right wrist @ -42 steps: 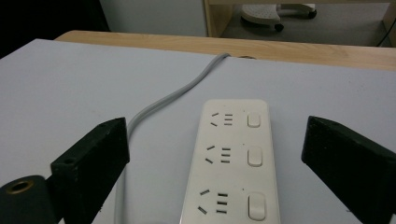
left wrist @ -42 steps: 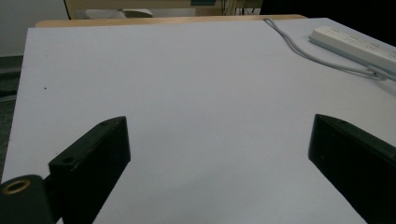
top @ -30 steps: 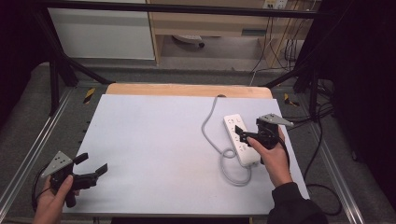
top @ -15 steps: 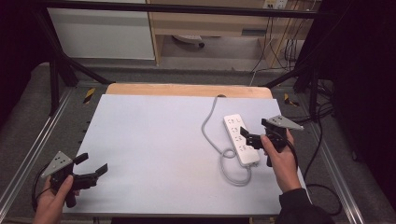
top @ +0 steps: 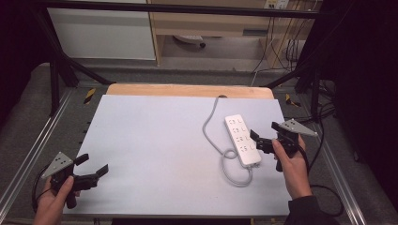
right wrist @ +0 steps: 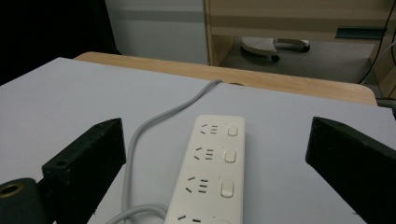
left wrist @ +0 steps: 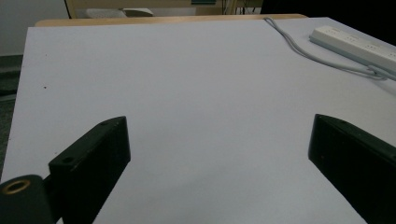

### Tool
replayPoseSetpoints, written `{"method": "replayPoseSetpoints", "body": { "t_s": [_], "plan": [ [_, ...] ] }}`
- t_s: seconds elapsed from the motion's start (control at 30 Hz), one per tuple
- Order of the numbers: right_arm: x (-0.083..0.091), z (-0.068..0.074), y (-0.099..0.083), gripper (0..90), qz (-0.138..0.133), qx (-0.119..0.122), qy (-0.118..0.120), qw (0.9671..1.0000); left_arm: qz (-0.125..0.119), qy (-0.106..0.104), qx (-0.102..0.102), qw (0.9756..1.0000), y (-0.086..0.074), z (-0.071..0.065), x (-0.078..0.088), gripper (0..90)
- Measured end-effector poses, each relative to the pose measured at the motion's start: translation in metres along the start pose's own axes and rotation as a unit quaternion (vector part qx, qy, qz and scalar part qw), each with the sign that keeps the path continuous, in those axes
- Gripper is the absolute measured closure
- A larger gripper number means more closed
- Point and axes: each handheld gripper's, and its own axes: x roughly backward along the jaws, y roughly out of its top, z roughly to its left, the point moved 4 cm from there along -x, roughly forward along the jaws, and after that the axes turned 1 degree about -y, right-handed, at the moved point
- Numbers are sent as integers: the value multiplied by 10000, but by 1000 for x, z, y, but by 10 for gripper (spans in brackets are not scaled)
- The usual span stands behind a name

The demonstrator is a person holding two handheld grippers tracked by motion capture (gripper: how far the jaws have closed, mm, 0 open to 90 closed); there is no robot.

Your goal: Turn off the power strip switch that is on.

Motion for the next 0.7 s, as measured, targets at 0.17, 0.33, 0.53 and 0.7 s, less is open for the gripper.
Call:
{"method": "replayPoseSetpoints", "body": {
  "t_s": [0.17,0.33,0.53,0.7],
  "plan": [
    [7,-4,-2,55,-38,-29,-33,10000,1,-1,-2,10000,0,0,0,55],
    [14,-9,-5,56,-69,-52,-74,9999,0,-1,0,10000,0,0,0,54],
    [21,-14,-11,59,-54,-48,-123,9999,1,-2,-5,10000,0,-1,0,54],
    [27,-17,-17,61,-46,-81,-162,9998,2,1,-4,10000,0,-1,0,54]
  ]
}}
